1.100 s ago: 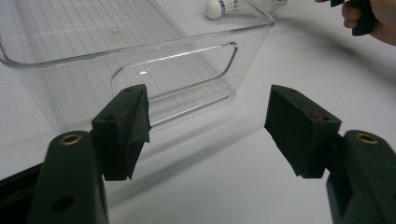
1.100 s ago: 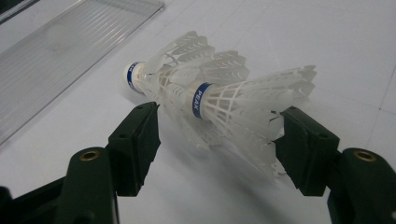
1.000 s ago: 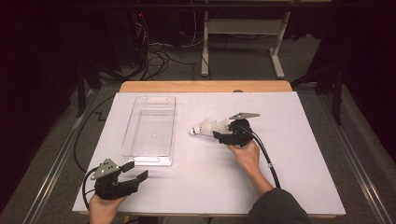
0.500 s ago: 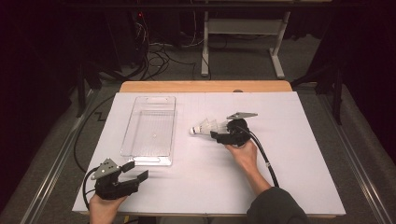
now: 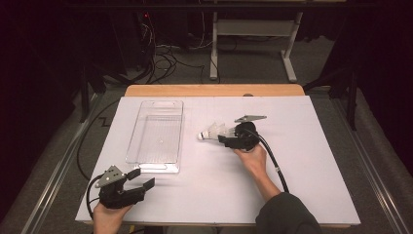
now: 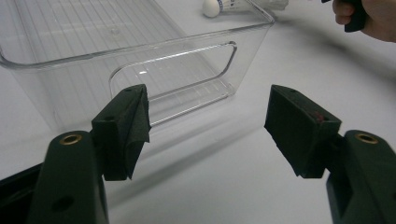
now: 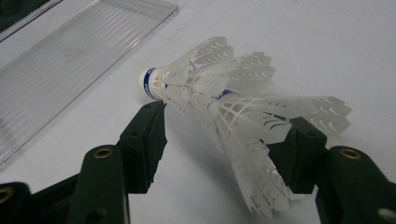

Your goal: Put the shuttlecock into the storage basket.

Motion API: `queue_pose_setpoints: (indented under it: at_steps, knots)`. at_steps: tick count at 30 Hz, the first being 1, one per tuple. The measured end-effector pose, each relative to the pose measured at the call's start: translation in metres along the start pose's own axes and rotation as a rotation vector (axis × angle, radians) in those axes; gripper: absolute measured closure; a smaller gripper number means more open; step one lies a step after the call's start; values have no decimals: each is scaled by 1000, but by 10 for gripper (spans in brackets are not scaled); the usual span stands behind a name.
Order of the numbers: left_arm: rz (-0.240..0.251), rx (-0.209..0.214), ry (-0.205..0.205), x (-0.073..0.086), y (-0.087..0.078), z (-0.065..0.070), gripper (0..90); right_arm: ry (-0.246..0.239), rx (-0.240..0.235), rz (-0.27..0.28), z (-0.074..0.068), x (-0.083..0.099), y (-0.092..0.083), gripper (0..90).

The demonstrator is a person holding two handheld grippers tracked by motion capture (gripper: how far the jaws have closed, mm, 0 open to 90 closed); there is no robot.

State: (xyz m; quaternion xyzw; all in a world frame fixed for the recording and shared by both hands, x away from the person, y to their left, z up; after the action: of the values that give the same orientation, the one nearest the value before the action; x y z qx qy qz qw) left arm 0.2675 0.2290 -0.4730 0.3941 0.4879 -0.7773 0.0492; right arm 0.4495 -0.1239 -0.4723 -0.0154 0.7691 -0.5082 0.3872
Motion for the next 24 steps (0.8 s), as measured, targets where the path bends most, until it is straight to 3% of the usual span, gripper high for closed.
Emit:
queue_pose_setpoints:
  at_steps: [24]
  knots:
    - [2, 2, 1, 0, 0, 0, 315, -19, -11, -35, -7, -9, 12, 560]
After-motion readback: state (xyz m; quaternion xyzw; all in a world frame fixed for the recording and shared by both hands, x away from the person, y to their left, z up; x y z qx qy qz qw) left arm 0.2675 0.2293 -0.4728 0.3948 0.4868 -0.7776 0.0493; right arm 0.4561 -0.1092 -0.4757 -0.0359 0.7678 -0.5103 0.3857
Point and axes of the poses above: each handheld gripper's, and its own axes: y roughly forward along the jaws, x roughly out of its underside, z roughly to its right, the point moved 3 cm from there along y, roughly forward along the jaws, and after that the axes turned 15 degrees about -z, right-handed, at the moved point
